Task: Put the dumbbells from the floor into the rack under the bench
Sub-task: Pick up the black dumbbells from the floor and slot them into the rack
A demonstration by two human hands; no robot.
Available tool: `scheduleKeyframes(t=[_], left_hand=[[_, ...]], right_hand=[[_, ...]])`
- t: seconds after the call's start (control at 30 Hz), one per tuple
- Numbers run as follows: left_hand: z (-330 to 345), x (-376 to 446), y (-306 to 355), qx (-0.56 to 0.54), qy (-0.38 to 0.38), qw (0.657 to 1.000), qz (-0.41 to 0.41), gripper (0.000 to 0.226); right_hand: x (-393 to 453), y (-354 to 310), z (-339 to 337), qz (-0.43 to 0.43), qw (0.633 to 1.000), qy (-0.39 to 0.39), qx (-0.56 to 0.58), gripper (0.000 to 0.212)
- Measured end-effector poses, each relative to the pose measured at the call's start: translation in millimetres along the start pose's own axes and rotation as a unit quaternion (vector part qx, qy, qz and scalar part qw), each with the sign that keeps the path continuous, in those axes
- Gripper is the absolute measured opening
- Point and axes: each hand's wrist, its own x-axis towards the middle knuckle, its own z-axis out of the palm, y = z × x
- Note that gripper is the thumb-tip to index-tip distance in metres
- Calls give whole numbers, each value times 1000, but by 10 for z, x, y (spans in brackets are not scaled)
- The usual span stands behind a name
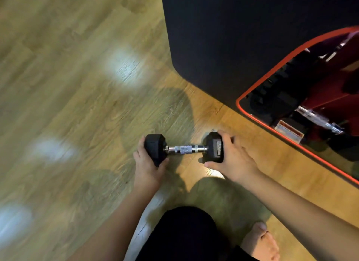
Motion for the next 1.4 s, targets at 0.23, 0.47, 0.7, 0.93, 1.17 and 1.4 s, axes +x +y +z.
scheduleKeyframes(t=[0.23,0.47,0.7,0.93,1.17,1.4], left_hand=[[-23,-10,-26,40,5,999,25,98],[8,33,108,28,35,999,-25,94],[316,-32,464,5,-42,999,15,85],[1143,-481,1198,100,-141,980,102,91],[1488,-699,1434,55,-205,972,96,86],[1473,-677,1416,-23,-229,972,53,88]], right_hand=[[14,-44,65,12,992,36,-120,90],[-3,46,100,-22,999,39,-29,89],[-253,538,-22,33,996,74,39,89],[-831,1582,-214,153,975,127,102,95],[-1115,1936,5,220,924,238,203,103],[-1031,1845,91,249,869,320,284,97]])
